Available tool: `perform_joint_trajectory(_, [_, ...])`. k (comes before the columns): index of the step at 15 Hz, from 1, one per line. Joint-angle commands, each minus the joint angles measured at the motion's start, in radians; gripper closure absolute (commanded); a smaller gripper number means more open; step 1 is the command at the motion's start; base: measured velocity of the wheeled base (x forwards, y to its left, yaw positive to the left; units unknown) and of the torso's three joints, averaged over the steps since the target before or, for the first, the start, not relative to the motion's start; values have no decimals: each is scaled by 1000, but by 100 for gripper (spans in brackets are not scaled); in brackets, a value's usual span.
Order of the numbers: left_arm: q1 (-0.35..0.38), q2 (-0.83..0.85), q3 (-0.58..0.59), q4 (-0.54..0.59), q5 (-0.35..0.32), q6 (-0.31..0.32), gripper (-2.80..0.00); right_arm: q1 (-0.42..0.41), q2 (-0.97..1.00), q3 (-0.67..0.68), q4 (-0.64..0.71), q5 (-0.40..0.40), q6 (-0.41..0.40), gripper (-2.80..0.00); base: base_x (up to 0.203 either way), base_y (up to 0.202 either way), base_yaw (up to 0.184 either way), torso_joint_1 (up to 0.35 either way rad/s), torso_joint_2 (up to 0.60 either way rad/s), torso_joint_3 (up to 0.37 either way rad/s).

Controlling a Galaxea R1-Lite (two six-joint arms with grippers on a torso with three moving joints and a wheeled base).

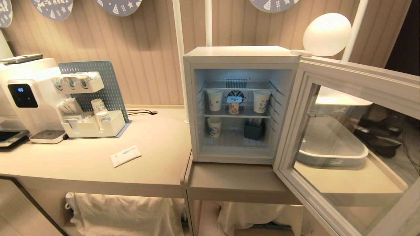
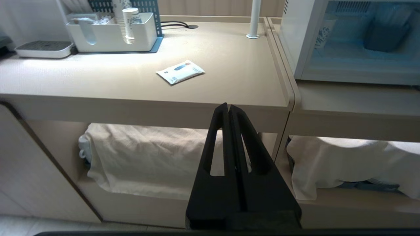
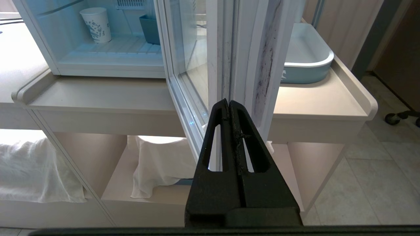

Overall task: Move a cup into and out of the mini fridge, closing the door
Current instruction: Take the yoghurt out of the freezer

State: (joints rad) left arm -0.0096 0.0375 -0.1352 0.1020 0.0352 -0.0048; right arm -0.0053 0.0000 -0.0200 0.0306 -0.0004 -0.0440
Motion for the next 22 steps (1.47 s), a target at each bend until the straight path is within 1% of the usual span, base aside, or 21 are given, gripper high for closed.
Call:
perform_joint_trajectory(1, [3,-29,132,-94,-19,19,0,0,2,0,2,1,-1,0,0,0,0,0,0,0])
perform_joint_trajectory(2, [4,-32,134,-56,-27,40,0,0,2,0,2,2,-1,0,0,0,0,0,0,0])
perform_joint_trajectory(3, [5,-35,107,-15,-35,59,0,1,2,0,2,0,-1,0,0,0,0,0,0,0])
perform_joint_trajectory(4, [5,-36,109,-22,-38,56,0,0,2,0,2,0,-1,0,0,0,0,0,0,0])
perform_joint_trajectory(6, [5,-36,116,-43,-35,26,0,0,2,0,2,0,-1,0,0,0,0,0,0,0])
perform_joint_trajectory(18, [5,-36,120,-56,-40,39,0,0,2,-1,6,0,-1,0,0,0,0,0,0,0])
perform_joint_trajectory(20, [5,-36,120,-56,-40,37,0,0,2,0,6,0,-1,0,3,104,-7,7,1,1])
perform_joint_trajectory(22, [5,-36,120,-56,-40,37,0,-1,2,-1,6,0,-1,0,0,197,2,1,3,1])
